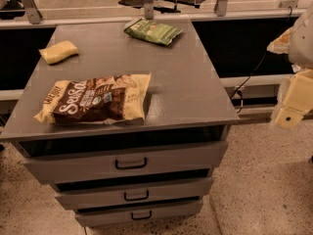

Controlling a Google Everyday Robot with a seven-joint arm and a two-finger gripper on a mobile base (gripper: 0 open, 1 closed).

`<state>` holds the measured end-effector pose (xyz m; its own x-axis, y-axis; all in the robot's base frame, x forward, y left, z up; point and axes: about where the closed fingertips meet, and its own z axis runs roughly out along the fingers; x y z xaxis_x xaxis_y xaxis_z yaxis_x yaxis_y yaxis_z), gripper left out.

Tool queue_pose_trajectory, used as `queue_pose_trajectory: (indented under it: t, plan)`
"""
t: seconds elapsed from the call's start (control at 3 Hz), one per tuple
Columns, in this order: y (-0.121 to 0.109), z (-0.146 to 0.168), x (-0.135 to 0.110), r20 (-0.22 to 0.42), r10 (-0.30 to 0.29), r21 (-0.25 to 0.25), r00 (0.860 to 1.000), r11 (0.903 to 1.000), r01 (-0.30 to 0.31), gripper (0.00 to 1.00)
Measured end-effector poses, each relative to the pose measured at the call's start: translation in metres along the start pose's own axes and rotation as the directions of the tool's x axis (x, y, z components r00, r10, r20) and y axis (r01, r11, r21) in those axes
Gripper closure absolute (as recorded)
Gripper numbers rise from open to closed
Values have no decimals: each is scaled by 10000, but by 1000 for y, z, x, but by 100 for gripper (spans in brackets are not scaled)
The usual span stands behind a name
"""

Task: Pick brown chip bag

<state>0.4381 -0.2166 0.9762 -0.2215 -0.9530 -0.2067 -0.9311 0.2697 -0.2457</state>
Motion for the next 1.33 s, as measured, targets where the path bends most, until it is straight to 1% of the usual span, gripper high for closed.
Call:
queue_pose_trajectory:
  t: [0.33,0.67,1.0,1.33]
  plan:
    - [-1,1,-4,76,-47,6,10000,10000,47,0]
    - [-6,23,-51,940,-678,-230,9933,9973,702,0]
    - [-5,55,-106,1896,-1253,-751,9738,9871,1416,0]
    - [5,86,-162,2824,-1555,-1395,9466,9696,2009,0]
